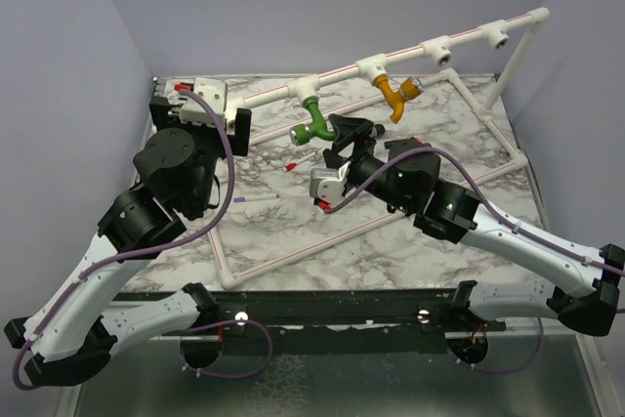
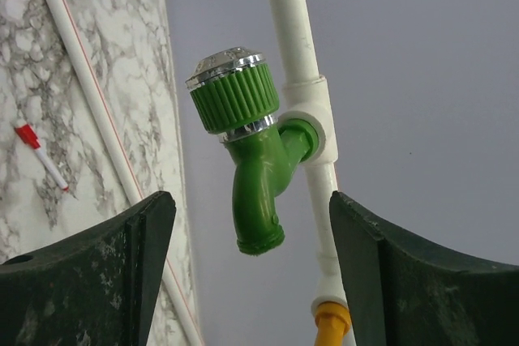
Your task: Install the water faucets
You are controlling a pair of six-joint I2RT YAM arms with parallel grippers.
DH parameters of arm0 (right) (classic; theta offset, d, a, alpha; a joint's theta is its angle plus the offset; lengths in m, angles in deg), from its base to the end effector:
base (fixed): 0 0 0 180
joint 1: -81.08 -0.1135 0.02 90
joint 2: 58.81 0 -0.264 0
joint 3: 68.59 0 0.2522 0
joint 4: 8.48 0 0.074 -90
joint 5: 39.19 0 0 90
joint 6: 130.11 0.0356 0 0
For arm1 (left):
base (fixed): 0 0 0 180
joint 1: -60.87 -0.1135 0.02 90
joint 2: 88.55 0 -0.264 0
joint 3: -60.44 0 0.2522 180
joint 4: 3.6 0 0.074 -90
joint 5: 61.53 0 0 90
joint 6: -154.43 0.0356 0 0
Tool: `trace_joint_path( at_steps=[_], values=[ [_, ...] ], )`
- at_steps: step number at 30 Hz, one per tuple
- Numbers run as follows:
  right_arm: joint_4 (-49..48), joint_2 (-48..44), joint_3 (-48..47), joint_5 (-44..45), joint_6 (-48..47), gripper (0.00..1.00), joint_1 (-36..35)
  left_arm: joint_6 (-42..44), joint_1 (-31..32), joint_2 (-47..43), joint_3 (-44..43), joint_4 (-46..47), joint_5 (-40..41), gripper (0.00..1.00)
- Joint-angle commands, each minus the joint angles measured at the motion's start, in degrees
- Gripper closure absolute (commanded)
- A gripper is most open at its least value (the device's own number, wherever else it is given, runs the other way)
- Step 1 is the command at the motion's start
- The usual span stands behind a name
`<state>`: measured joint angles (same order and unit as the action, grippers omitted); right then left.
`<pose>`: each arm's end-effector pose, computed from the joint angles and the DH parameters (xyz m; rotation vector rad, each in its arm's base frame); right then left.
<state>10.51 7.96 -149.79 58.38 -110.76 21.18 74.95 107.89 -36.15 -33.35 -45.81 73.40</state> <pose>0.1390 0.2304 0.4103 -1.4589 0.7829 -0.2518 0.1188 -0.0906 0.4880 0.1817 1.5718 0.1231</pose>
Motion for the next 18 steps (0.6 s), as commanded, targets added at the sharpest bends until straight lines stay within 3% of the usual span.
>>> trace_joint_path(
  at_steps=[1,18],
  values=[
    [-4.5,2.6,-0.8,3.3,-10.8,0.2,-0.1,0.8,0.4,-1.4,-0.4,0.2,2.2,0.01],
    [-22.9,9.9,3.4,10.2,-20.4,0.37,-0.6,1.6,0.3,-2.4,0.3,0.1,2.6,0.01]
  ],
)
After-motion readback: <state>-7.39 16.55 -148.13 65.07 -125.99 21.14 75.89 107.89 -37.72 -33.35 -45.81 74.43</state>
